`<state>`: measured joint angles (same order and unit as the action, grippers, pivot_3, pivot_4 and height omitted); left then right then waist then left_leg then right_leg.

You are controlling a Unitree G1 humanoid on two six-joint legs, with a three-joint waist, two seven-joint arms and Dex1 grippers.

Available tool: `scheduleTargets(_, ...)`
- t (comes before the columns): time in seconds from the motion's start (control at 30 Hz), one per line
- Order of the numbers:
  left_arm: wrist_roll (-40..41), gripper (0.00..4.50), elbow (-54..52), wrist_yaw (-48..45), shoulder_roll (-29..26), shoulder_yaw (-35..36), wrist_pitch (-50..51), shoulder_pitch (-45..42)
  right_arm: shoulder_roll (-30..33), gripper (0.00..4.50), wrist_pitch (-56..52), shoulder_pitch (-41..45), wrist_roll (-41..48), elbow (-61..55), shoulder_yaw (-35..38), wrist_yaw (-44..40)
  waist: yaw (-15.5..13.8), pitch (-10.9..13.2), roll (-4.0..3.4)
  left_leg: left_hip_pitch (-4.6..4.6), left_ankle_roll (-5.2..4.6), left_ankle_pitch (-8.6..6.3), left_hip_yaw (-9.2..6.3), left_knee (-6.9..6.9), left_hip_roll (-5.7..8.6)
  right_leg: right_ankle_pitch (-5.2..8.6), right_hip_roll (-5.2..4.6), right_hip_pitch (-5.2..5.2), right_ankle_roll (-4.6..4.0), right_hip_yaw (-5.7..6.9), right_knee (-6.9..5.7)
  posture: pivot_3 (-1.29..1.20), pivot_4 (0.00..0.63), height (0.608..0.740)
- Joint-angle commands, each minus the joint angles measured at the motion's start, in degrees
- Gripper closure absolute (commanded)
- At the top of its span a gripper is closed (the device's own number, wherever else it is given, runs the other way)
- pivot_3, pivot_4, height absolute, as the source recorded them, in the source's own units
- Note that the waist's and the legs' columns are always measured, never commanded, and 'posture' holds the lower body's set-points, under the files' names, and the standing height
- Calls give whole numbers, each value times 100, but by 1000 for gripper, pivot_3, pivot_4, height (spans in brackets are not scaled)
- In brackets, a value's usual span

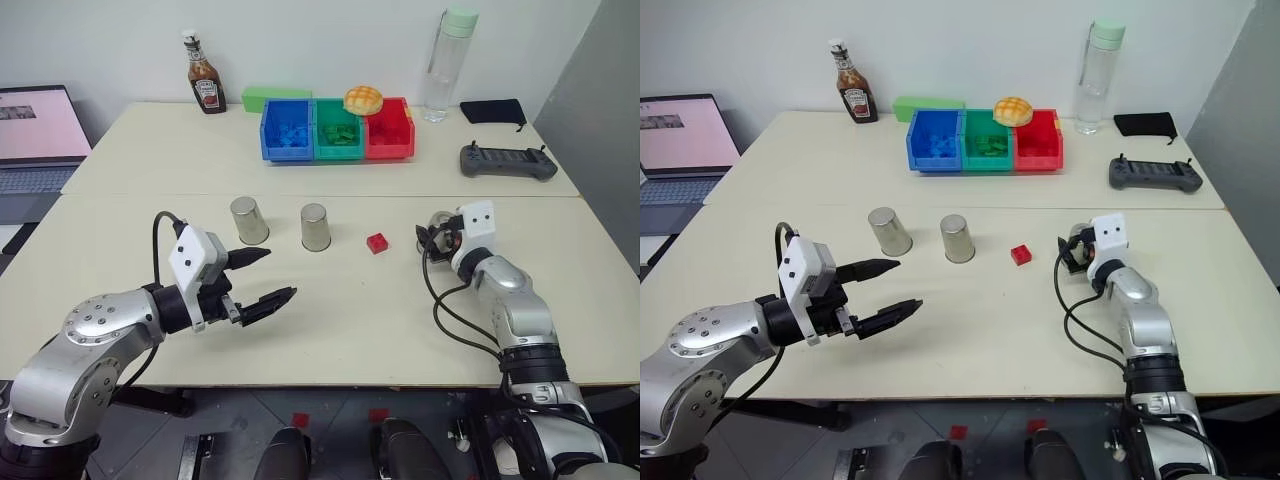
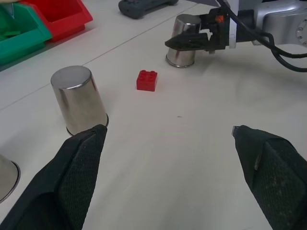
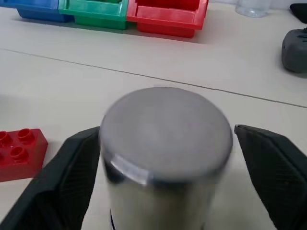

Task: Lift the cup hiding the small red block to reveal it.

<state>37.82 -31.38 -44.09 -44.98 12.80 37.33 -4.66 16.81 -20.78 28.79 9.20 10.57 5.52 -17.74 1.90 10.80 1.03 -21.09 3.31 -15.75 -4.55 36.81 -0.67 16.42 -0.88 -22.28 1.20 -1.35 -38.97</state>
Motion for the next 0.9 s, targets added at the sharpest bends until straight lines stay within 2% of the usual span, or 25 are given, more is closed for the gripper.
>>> scheduleTargets(0.03, -58, 0, -121, 86, 27, 84, -126, 28, 186, 10, -255, -259, 315, -1072, 125, -271, 0, 0, 0, 0, 0, 0, -1, 0, 0, 0, 0, 0, 0, 0, 0, 0, 150, 740)
scheduleTargets(0.17, -184, 0, -63, 221, -45, 211, -92, 140, 602, 10, -608, -660, 532, -2256, 99, -646, -5, 1, -2, -7, 0, 0, -4, 1, -1, 1, -7, -2, 1, 3, 0, 0, 150, 740)
scheduleTargets(0.37, -452, 0, 56, 282, -281, 257, 6, 298, 1466, 10, -1686, -1338, 1645, -3882, 351, -1521, -10, 1, -2, -6, 0, 0, -9, 3, 0, 3, -15, 2, 6, 10, 2, 0, 150, 740)
scheduleTargets(0.53, -480, 0, 107, 118, -362, 242, -87, 300, 2219, 10, -2611, -1803, 2250, -4637, 300, -1885, -16, 1, -1, -7, -1, 0, -11, 3, 0, 13, -15, 3, 21, 15, 5, 0, 150, 740)
scheduleTargets(0.9, -438, 0, 234, 87, -299, 254, -107, 53, 2077, 10, -2517, -1802, 1977, -4349, 245, -1399, -15, 2, 1, -7, 0, 0, -9, 6, 4, 18, -12, 2, 30, 16, 7, 0, 150, 740)
